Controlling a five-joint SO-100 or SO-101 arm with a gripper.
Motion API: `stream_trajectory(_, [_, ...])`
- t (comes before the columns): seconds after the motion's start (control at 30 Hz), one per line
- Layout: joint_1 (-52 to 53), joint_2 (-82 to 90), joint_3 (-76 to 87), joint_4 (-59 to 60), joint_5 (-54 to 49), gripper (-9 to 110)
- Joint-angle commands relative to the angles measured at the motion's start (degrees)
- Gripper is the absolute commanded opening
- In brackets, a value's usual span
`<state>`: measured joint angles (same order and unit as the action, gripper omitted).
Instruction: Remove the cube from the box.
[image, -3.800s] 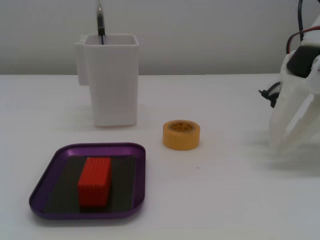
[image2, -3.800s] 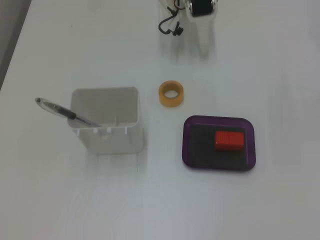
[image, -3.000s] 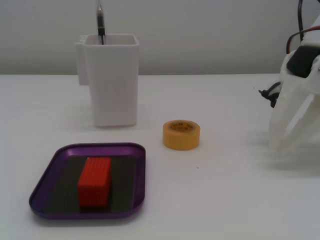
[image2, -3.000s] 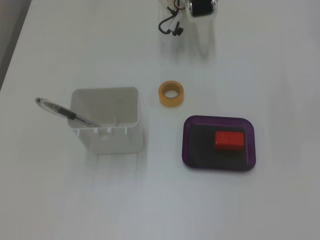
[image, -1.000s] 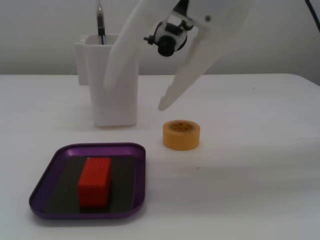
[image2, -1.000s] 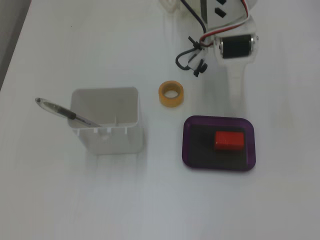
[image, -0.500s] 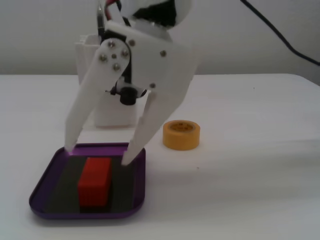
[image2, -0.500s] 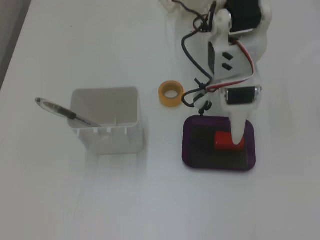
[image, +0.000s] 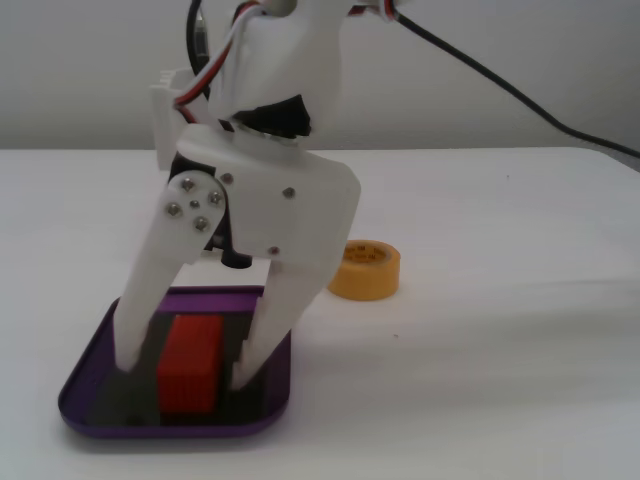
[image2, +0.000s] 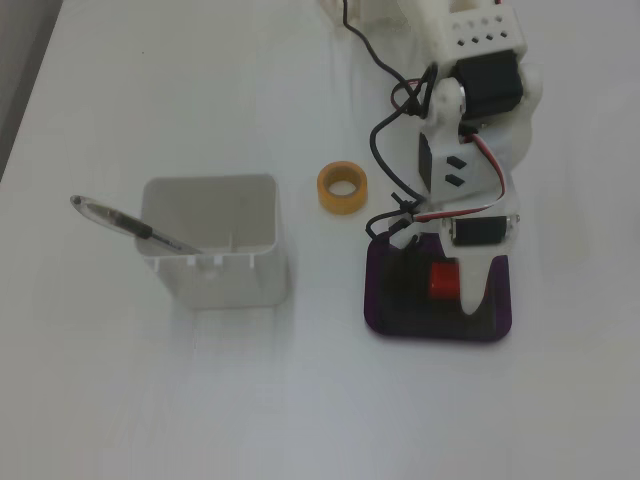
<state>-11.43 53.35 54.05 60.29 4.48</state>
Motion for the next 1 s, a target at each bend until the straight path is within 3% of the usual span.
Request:
stream_trajectory(0.0, [0.18,0.79,-2.37,-0.35,-0.35,16])
stream_trajectory(0.17, [0.18,1.32,-2.37,-0.44,-0.44,-1])
stream_trajectory(0.47, [0.0,5.01,-10.28,3.25,-0.35,-1])
stream_trajectory(0.7, [0.09,12.3,-23.29,17.93,-0.44,-1])
stream_trajectory(0.97, [-0.44,17.31,-24.08,33.57,-0.35,-1])
